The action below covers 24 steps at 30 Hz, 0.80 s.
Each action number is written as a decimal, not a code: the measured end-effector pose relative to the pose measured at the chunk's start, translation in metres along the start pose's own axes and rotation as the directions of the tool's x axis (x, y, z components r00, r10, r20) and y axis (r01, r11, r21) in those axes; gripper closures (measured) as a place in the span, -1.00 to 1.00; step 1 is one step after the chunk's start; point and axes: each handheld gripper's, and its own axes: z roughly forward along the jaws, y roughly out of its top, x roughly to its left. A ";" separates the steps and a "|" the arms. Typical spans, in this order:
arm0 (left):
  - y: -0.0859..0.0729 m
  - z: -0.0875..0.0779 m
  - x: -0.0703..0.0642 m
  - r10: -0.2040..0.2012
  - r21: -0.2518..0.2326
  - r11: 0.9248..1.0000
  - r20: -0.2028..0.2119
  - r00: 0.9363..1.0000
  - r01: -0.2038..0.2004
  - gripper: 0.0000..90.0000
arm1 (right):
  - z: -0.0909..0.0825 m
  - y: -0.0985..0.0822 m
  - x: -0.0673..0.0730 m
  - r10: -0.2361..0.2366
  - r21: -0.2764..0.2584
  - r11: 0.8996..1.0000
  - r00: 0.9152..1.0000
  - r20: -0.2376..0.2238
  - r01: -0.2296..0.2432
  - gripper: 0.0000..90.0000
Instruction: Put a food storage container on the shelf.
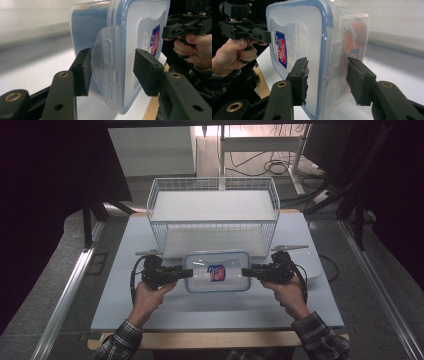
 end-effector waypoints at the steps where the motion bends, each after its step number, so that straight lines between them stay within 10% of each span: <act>1: 0.004 -0.002 -0.001 0.004 -0.003 1.000 -0.001 1.000 -0.004 0.11 | -0.001 0.003 0.001 -0.002 -0.007 1.000 1.000 0.003 0.002 0.16; 24: 0.087 -0.032 -0.027 0.069 -0.035 0.997 -0.039 0.997 -0.071 0.10 | -0.023 0.071 0.018 -0.024 -0.098 0.995 1.000 -0.017 0.023 0.16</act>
